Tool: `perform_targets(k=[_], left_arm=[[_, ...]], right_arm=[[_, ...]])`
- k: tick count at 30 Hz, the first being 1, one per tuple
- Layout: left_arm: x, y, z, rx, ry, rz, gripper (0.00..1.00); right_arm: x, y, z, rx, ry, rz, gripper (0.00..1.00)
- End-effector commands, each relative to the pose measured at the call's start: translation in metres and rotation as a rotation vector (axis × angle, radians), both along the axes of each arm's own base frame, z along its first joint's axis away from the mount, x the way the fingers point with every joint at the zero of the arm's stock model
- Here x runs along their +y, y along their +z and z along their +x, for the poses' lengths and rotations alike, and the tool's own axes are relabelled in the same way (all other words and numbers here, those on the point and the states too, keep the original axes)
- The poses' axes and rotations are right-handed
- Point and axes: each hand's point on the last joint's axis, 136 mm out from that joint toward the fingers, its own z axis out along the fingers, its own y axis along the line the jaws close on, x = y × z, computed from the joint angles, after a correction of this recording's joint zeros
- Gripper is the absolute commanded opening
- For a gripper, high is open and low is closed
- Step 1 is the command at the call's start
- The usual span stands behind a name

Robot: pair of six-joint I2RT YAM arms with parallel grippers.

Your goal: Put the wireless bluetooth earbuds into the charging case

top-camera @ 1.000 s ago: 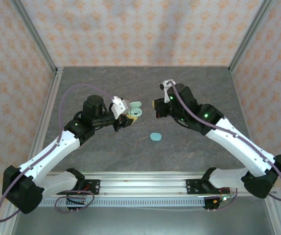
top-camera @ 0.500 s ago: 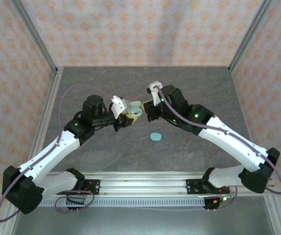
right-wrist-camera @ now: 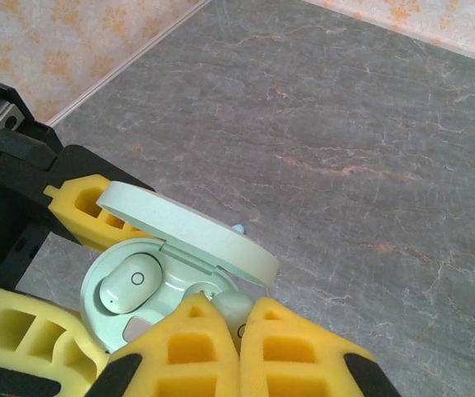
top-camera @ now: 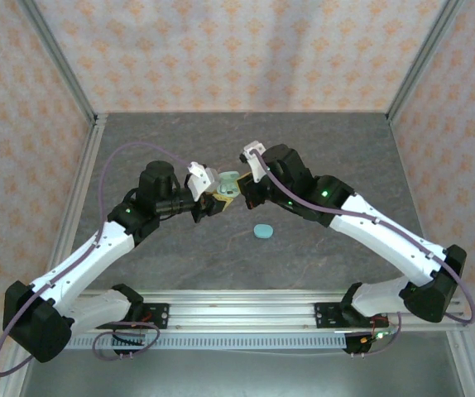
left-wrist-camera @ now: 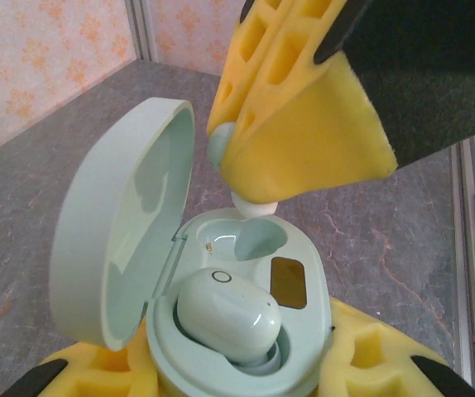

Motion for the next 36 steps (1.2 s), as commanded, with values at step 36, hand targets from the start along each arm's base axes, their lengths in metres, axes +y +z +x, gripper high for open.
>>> perform_targets(k=[36], left_arm=[[-0.002,0.029,-0.002,-0.060,-0.011,-0.050,0.09]], right_arm=[[0.009,-0.012,-0.014,0.030,0.091,-0.057,0.29]])
